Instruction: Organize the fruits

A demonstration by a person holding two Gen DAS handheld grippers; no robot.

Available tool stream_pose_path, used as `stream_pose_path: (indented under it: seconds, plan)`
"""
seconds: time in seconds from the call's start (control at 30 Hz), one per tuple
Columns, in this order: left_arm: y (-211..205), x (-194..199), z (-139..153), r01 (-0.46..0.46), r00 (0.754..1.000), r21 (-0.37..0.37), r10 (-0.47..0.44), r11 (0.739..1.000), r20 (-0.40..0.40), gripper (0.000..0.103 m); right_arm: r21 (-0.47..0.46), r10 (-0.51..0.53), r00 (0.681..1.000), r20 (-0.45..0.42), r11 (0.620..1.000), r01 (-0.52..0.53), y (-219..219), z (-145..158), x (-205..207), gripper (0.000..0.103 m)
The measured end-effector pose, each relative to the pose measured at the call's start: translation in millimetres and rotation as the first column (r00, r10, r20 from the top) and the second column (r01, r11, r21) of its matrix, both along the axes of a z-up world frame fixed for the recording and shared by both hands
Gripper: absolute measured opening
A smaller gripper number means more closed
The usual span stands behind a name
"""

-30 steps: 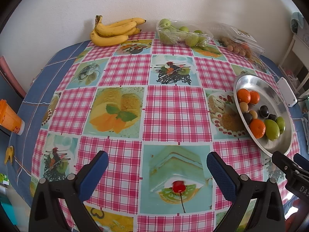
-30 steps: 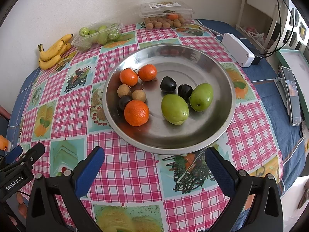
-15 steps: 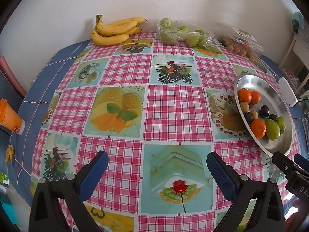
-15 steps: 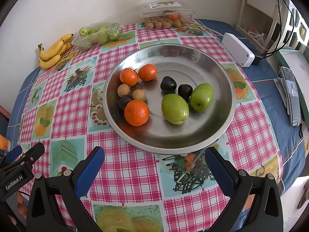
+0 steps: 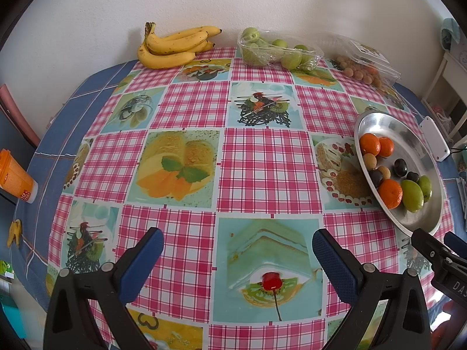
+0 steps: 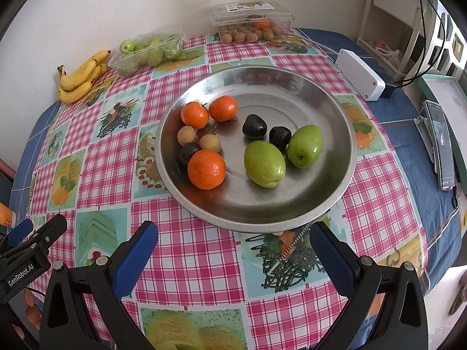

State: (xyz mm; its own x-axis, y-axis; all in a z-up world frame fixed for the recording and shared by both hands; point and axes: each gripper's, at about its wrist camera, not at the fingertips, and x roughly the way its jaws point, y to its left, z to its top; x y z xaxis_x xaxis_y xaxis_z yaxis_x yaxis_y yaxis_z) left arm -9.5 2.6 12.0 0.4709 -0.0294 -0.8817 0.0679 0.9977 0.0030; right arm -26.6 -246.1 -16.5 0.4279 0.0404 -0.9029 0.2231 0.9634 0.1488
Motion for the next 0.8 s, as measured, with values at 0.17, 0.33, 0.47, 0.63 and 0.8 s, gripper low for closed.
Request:
stream_pose_path:
  seconds: [0.17,0.33,0.47,0.63,0.8]
  plan:
    - [-0.3,-0.3,-0.2,-0.001,1.000,0.001,0.001,1.000,0.000,0.103,0.000,0.000,1.000,-0.001,1.000,0.000,0.2,-0.2,0.2,0.103]
    - [-0.1,-0.6,-0.5,-0.003,1.000,0.002,0.003,1.000,-0.002,0.103,-0.003,0.007,1.000,-0.003,1.000,-0.007,1.7,-0.9,-0.1,0.103]
    - [0.2,-0.5,-1.0,-0.004,1.000,0.003,0.004,1.000,-0.003,0.103,-0.005,0.014,1.000,-0.003,1.000,-0.014,2.3,-1.2,-0.1,0.103]
    - [0.4,0.1,-2.6,-0.004,1.000,0.006,0.004,1.000,-0.006,0.103,-0.006,0.017,1.000,-0.006,1.000,-0.017,3.1,-1.0,2.0,0.103]
    - [1.0,0.5,-3.5,0.000,1.000,0.010,0.000,1.000,-0.009,0.103,-0.007,0.017,1.000,-0.006,1.000,-0.017,3.8,-1.3,1.7,0.103]
